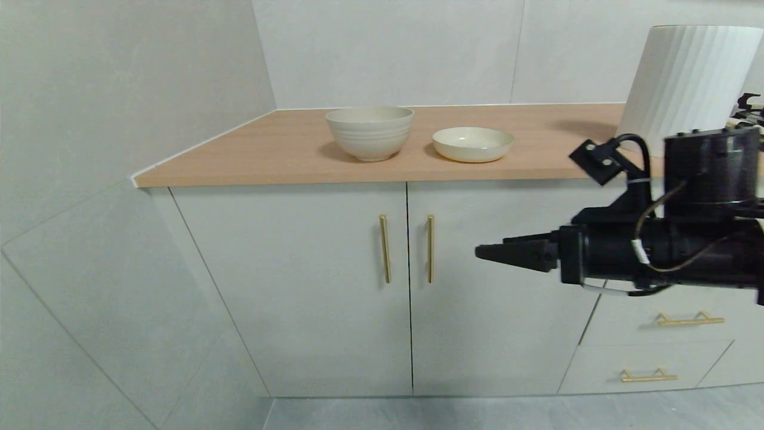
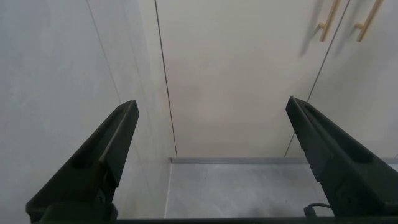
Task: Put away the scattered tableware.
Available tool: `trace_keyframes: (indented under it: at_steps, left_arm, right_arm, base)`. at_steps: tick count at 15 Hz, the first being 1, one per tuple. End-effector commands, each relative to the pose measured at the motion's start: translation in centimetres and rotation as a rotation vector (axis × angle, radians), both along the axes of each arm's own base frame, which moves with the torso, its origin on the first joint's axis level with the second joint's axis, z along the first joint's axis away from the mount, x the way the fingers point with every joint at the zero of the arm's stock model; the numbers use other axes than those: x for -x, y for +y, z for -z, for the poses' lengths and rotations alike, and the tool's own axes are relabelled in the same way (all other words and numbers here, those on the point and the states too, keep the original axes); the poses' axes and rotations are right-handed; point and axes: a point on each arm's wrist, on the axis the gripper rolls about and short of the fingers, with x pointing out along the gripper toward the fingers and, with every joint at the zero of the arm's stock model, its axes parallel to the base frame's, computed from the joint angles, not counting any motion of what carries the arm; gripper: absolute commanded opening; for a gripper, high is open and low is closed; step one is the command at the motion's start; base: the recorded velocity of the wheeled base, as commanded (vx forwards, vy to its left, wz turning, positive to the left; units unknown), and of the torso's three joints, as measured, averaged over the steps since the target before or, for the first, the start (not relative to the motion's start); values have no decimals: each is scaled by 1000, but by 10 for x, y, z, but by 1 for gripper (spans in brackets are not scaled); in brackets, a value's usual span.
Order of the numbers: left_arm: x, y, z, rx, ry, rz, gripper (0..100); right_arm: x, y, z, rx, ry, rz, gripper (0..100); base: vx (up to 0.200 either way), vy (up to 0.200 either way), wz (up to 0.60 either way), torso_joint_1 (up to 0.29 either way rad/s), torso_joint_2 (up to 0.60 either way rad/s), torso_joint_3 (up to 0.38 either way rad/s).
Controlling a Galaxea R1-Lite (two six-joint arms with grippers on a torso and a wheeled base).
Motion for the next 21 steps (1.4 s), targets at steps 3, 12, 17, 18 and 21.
trace_keyframes:
  at_steps: [3,12,17,18,21]
  left_arm:
    - [0,0,0,1,0,0,100]
    - [0,0,0,1,0,0,100]
    - [0,0,0,-1,0,0,100]
    - [0,0,0,1,0,0,100]
    - [0,0,0,1,0,0,100]
  right_arm:
    - [-68,53,45,43,88,9,100]
    - [-100,88,92,14,37,131,100]
    - [-106,93,97,-38,8,152,100]
    - [-106,94,97,-45,8,152,100]
    - [-103,99,95,-96,21,149,100]
  base:
    - [0,0,0,0,0,0]
    - [0,0,0,0,0,0]
    - [0,0,0,0,0,0]
    - [0,0,0,0,0,0]
    - [0,0,0,0,0,0]
